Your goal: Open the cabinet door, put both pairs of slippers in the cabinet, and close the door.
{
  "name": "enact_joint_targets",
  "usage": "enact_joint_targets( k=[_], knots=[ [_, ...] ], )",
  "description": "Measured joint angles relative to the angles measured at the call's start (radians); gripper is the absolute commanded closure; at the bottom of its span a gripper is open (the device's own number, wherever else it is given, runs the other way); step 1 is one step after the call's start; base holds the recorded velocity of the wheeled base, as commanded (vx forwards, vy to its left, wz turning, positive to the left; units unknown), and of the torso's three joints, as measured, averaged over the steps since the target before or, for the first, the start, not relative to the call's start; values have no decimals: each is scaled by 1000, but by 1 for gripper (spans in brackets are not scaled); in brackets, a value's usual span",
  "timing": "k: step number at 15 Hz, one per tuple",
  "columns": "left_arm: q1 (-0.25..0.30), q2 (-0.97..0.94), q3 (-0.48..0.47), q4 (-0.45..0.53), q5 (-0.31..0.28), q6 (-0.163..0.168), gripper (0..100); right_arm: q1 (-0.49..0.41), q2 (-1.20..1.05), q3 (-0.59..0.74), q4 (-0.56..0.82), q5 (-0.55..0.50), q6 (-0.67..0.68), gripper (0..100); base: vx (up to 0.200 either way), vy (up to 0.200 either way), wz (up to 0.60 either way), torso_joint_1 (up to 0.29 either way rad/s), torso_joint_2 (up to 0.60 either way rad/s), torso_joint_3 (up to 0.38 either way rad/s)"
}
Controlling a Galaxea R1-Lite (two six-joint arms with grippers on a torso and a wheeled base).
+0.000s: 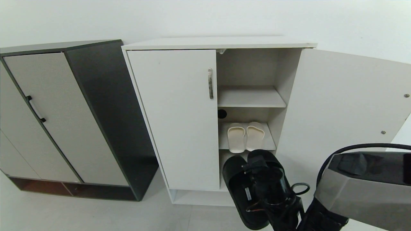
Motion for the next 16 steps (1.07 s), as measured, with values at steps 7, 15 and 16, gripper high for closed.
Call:
enact_joint_targets(
  k=[7, 15, 16],
  knots=[
    [0, 0, 0, 0, -2, 13, 100, 31, -217, -464, 524, -180, 153, 100, 0, 0, 0, 0, 0, 0],
    [0, 0, 0, 0, -1, 12, 100, -35, -267, -547, 607, -182, 152, 100, 0, 0, 0, 0, 0, 0],
    [0, 0, 0, 0, -1, 12, 100, -40, -263, -546, 607, -181, 152, 100, 200, 0, 0, 2, -2, -2]
  ],
)
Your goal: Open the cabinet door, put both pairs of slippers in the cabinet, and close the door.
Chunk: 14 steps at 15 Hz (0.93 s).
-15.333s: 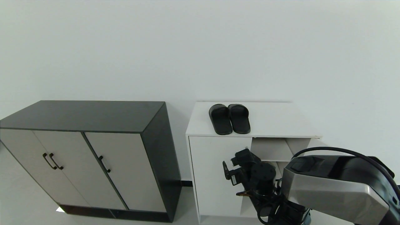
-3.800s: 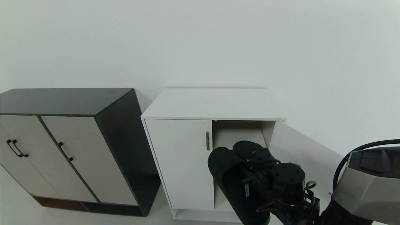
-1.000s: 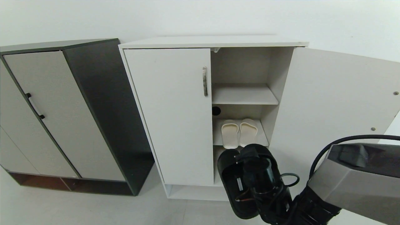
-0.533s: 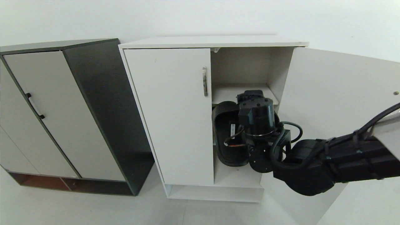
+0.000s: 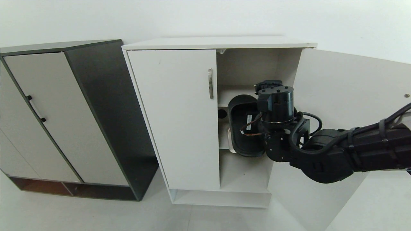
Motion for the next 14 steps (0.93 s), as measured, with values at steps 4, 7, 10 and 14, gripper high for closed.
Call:
enact_joint_targets(
  k=[4, 7, 10, 14],
  knots=[
    [0, 0, 0, 0, 0, -2, 100, -6, 5, 1, -3, 0, 0, 100, 200, 0, 0, -1, 4, 5],
    [0, 0, 0, 0, 0, -2, 100, -10, 5, 2, -4, 2, 0, 100, 200, 0, 0, -1, 5, 5],
    [0, 0, 0, -1, 0, -1, 100, -10, 5, 16, -5, 10, -2, 100, 200, 0, 0, 2, 6, 1],
    [0, 0, 0, 0, -1, -1, 100, -11, 4, 49, -6, 64, -7, 100, 200, 0, 0, 4, 1, 5]
  ],
)
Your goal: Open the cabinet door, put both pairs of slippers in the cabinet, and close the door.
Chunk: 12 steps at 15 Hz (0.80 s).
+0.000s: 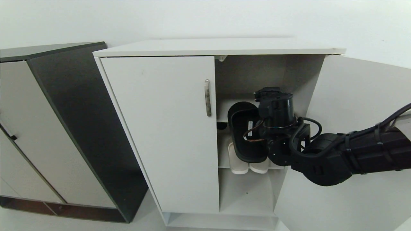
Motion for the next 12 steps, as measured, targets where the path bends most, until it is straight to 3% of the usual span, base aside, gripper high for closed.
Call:
enact_joint_targets(
  k=[9, 12],
  knots=[
    [0, 0, 0, 0, 0, 1, 100, -3, 21, -11, 2, 33, 1, 100, 0, 0, 0, 0, 0, 0],
    [0, 0, 0, 0, 0, 1, 100, -44, 47, -60, 6, 60, 0, 100, 0, 0, 0, 0, 0, 0]
  ],
)
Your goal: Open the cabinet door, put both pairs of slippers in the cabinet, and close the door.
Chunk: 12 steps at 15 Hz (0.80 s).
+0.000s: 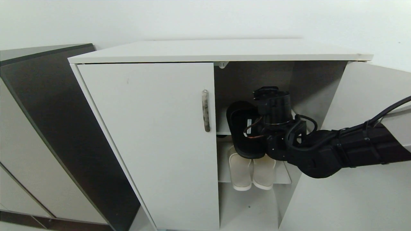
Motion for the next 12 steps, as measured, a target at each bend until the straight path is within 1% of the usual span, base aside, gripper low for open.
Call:
enact_joint_targets(
  k=[4, 7, 10, 12],
  knots=[
    [0, 0, 0, 0, 0, 0, 100, -37, 32, -60, 29, 29, -6, 100, 0, 0, 0, 0, 0, 0],
    [0, 0, 0, 0, 0, -1, 100, -61, 55, -172, 135, 43, 1, 100, 0, 0, 0, 0, 0, 0],
    [0, 0, 0, 0, 0, -1, 100, -76, 84, -256, 170, 44, 1, 100, 0, 0, 0, 0, 0, 0],
    [0, 0, 0, 0, 0, -1, 100, -85, 102, -287, 179, 44, 1, 100, 0, 0, 0, 0, 0, 0]
  ],
)
